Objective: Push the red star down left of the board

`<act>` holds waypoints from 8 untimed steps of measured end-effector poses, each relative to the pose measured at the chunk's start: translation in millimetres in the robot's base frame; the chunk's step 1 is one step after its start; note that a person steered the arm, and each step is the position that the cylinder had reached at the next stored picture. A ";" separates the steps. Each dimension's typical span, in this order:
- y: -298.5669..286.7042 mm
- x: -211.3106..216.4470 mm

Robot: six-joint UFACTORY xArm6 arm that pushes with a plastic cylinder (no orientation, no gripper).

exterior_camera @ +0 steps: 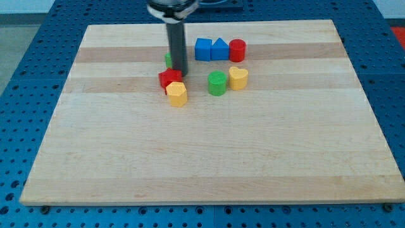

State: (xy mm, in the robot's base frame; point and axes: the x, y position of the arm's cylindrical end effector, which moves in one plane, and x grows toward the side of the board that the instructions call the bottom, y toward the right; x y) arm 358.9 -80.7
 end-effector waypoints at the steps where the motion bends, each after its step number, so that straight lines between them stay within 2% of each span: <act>1: -24.6 18.2; 2: -24.2 26.9; 4: 24.0 22.7; 7: -46.6 59.8; 8: -57.6 89.1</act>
State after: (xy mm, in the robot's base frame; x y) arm 448.0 -138.3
